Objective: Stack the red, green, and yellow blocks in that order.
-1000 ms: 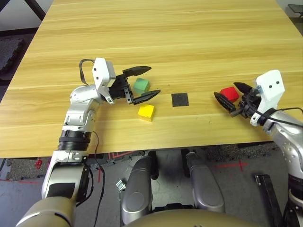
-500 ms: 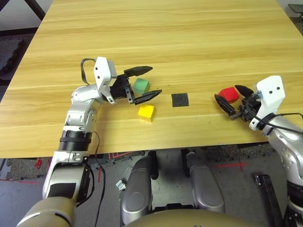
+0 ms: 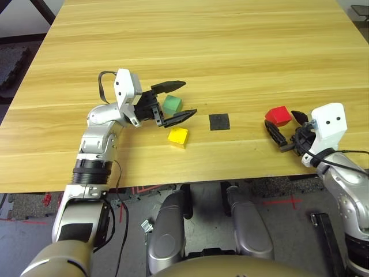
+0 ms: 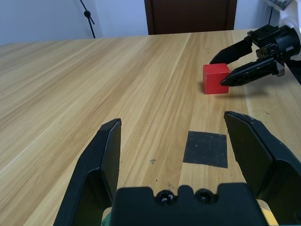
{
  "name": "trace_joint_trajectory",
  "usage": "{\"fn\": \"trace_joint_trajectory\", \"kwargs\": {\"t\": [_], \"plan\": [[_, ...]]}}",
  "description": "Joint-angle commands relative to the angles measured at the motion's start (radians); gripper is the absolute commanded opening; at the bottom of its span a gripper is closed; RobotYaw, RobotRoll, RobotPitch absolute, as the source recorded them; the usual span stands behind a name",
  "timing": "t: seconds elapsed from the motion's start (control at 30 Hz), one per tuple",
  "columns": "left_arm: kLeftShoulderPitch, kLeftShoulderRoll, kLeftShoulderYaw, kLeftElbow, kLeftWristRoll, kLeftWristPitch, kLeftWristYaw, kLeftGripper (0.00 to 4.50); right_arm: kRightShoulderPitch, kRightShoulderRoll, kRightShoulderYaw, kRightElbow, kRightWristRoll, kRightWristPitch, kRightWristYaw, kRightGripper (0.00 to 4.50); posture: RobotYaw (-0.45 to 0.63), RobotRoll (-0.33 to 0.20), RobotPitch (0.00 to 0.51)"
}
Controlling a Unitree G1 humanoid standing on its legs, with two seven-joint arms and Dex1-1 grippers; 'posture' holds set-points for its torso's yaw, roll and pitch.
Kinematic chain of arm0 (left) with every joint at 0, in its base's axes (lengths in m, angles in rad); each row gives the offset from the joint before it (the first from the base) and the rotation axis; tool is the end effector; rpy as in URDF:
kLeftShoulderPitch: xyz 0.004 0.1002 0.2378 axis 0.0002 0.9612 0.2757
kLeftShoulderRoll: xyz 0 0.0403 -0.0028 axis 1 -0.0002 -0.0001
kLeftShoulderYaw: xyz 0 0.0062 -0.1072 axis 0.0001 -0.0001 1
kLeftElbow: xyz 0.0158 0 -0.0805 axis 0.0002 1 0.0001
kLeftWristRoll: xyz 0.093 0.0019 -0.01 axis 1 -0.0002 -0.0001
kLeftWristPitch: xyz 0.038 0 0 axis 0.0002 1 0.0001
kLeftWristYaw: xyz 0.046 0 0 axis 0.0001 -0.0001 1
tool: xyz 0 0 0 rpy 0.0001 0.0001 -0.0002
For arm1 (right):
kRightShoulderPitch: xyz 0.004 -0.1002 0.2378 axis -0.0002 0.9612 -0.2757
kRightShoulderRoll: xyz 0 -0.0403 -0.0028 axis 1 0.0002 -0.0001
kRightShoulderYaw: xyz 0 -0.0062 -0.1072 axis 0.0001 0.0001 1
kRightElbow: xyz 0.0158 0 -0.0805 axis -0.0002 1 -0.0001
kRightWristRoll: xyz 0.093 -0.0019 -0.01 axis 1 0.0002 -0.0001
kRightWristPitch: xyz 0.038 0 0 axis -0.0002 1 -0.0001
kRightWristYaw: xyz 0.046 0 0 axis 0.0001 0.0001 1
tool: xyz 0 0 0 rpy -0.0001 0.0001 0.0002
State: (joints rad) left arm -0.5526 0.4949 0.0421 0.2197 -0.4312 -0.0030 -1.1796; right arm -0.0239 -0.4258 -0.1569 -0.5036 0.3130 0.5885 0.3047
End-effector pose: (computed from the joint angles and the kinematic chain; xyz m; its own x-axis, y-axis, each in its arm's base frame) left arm 0.2889 0.2298 0.1634 0.3589 -0.9278 0.1022 0.8645 0.3717 0.3382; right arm 0.1867 -0.2215 0.1270 0.9528 0.2920 -0.0830 -0.3010 0.9442 -0.1335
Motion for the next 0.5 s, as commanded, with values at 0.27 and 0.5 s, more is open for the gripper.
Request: {"fn": "trace_joint_trajectory", "kwargs": {"t": [0.27, 0.5], "plan": [[0.007, -0.001, -0.004, -0.027, -0.003, 0.025, 0.006, 4.50, -0.009, 0.011, 0.014, 0.067, -0.018, -0.008, 0.011, 3.94, 0.15, -0.009, 0.306], [0.007, -0.002, -0.004, -0.037, 0.001, 0.035, 0.016, 4.50, -0.057, 0.000, 0.034, 0.105, -0.023, -0.030, 0.046, 2.04, 0.16, -0.006, 0.306]]}}
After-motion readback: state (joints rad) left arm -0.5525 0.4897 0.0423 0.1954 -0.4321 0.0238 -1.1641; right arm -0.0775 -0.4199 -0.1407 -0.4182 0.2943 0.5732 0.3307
